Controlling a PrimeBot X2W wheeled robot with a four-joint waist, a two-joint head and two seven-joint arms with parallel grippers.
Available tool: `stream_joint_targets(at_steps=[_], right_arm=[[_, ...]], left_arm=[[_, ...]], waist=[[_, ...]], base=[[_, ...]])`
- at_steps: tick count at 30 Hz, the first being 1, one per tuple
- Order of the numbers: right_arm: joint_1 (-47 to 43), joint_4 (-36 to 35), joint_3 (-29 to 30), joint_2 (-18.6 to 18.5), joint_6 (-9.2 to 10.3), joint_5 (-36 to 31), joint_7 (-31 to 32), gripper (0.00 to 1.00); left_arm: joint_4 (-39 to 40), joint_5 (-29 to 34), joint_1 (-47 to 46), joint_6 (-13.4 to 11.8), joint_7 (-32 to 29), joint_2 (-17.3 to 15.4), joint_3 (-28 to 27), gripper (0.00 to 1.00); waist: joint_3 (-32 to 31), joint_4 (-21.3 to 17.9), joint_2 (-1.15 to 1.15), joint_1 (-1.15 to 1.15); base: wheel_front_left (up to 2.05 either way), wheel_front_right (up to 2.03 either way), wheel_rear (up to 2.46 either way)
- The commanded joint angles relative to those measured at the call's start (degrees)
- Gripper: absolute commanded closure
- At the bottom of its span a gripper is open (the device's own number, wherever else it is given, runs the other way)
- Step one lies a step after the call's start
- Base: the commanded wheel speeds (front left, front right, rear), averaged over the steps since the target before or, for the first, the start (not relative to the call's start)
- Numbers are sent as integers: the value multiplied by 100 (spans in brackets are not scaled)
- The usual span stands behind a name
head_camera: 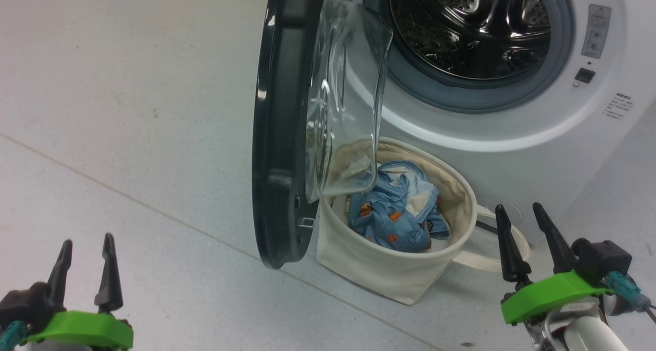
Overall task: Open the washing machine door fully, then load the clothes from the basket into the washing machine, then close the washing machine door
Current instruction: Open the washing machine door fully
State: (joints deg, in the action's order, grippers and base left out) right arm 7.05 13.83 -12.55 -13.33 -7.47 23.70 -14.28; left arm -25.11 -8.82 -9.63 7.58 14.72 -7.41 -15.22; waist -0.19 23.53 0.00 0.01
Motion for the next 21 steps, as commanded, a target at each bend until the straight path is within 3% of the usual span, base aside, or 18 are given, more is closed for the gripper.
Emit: stream_joint_targets(at_steps=[1,2,3,9,21], right_arm=[[267,-140,-77,-48,-2,-76,-72,0],[267,-138,-71,-44,-2,-76,-72,0],[268,-137,-64,-39,-2,-76,-72,0],[244,-138,-2,10,-2,-65,-72,0],[198,-134,22,64,-2,-28,-72,0]], left_arm=[[115,-29,-296,-10,28,-132,-124,6],[110,-30,-301,-10,28,-131,-111,71],[122,-36,-311,-10,28,-128,-91,100],[440,-139,-452,-9,28,10,189,100],[2241,-147,-730,-9,28,369,1345,100]], waist=[[-5,-15,0,0],[-8,-23,0,0],[-10,-31,0,0],[-42,-74,0,0],[-181,-373,0,0]], base=[[0,0,0],[0,0,0],[0,0,0],[0,0,0],[0,0,0]])
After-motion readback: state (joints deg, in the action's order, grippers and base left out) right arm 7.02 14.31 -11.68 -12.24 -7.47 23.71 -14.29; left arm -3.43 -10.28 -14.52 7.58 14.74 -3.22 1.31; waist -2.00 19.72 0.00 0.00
